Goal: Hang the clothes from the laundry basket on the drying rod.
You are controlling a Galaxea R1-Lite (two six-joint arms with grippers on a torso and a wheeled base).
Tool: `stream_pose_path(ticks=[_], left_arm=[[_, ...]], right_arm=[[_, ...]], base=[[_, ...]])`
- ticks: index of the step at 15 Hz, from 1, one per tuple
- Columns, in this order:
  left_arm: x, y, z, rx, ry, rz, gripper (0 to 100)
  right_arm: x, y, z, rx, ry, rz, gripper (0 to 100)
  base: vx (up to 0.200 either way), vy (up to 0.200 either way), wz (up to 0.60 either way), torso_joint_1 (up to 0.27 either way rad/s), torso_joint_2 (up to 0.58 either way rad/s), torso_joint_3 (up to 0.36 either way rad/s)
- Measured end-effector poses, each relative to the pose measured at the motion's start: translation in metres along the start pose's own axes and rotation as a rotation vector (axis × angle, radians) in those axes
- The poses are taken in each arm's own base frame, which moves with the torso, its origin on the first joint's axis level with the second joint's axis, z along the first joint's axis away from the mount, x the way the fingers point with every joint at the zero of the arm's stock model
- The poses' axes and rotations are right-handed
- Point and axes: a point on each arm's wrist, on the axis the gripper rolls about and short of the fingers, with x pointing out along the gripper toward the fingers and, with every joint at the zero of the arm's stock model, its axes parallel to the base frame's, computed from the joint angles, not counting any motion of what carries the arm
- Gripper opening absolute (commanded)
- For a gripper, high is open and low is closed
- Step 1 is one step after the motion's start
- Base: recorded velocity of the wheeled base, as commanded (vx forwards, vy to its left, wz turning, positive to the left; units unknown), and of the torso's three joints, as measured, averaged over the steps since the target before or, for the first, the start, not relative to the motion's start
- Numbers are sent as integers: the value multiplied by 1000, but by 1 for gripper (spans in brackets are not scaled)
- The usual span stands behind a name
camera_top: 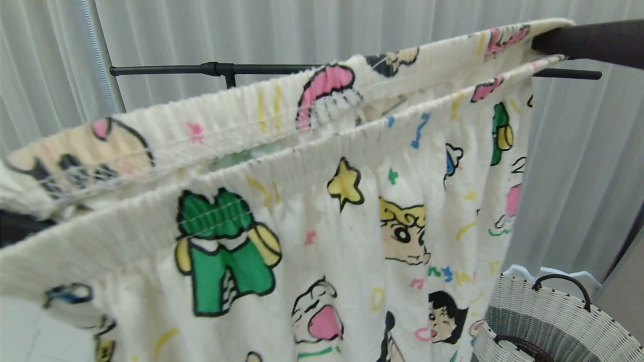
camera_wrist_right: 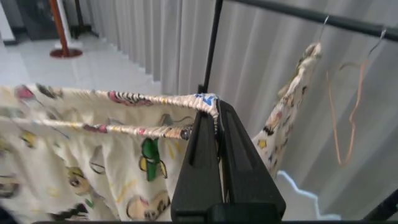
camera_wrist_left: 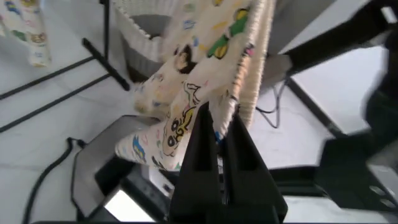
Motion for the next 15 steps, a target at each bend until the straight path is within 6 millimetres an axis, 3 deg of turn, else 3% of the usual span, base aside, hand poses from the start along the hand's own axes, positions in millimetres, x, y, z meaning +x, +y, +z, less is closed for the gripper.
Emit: stream_pose_path(ticks=[3,6,10,15], left_arm=[[-19,-2,-11,-5,-7,-60,0],[-24,-1,-16,46,-21,-49,0],[-1,20,-23,341,-30,319,0],[43,28,-3,395,-217,405,0]], right_arm=[[25,2,-8,-3,7,-1,0],[32,2,-15,-7,43,-8,0],[17,-12,-21,-17,160,-80,0],[-21,-19,-21,-16,254,-118,0]], base=[[0,0,0,0,0,0],[0,0,0,0,0,0],[0,0,0,0,0,0],[0,0,0,0,0,0]])
